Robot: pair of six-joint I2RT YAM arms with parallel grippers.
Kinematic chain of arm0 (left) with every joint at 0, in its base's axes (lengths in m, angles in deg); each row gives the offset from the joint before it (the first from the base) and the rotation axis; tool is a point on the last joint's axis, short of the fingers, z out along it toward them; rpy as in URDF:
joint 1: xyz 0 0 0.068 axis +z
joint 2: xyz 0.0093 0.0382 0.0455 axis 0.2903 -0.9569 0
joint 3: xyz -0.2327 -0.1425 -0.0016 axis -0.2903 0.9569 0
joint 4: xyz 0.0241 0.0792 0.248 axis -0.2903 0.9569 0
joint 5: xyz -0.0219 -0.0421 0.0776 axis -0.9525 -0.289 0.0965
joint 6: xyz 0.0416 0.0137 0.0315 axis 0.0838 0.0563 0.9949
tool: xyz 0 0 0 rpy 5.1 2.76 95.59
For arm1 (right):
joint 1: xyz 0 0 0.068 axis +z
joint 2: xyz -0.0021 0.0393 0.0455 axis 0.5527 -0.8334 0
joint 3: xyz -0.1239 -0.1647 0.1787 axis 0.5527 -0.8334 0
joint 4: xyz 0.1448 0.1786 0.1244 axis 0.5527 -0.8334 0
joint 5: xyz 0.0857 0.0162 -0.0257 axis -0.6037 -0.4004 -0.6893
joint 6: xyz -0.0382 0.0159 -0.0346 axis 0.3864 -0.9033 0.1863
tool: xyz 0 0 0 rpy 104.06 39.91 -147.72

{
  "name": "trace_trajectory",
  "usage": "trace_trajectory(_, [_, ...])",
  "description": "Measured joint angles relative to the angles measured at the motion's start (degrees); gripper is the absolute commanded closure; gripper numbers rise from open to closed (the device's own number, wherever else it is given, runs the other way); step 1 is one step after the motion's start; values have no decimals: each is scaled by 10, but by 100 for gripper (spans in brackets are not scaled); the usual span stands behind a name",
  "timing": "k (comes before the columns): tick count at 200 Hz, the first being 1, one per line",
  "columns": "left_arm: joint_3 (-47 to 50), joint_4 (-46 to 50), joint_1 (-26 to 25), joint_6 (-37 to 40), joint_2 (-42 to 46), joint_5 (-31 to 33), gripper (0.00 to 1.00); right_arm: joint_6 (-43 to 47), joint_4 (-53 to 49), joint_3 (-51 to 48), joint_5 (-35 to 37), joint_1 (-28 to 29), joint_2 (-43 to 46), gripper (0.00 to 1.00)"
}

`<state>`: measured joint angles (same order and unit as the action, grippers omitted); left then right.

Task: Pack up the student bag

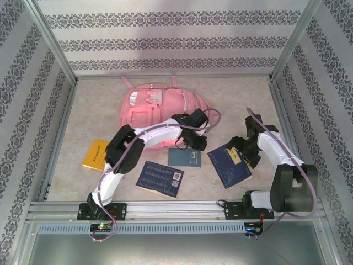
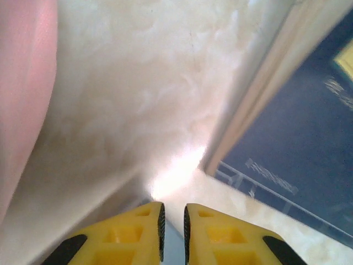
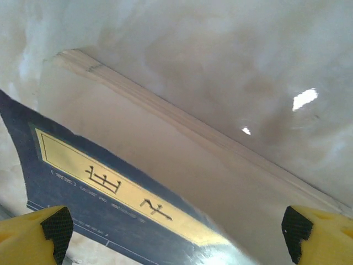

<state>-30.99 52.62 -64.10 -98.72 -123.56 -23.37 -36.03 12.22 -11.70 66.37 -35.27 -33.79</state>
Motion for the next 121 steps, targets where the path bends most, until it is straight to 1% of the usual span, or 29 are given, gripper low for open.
trace_trajectory(32, [74,-27,0,-18,71,-36,83,1,1,-24,4,9,10,2])
trace_trajectory(58, [107,-36,0,-27,93,-56,83,-5,1,-59,-11,30,12,2])
trace_trajectory(76, [113,-36,0,-28,96,-67,83,-14,0,-70,-29,60,15,2])
trace_trajectory(95, [112,-34,0,-28,102,-69,84,-26,1,-71,-47,111,34,2])
trace_trajectory(105, [112,-33,0,-26,108,-69,86,-30,-2,-71,-48,135,49,2])
trace_trajectory(121, [112,-30,0,-23,115,-72,87,-34,-16,-71,-41,150,74,2])
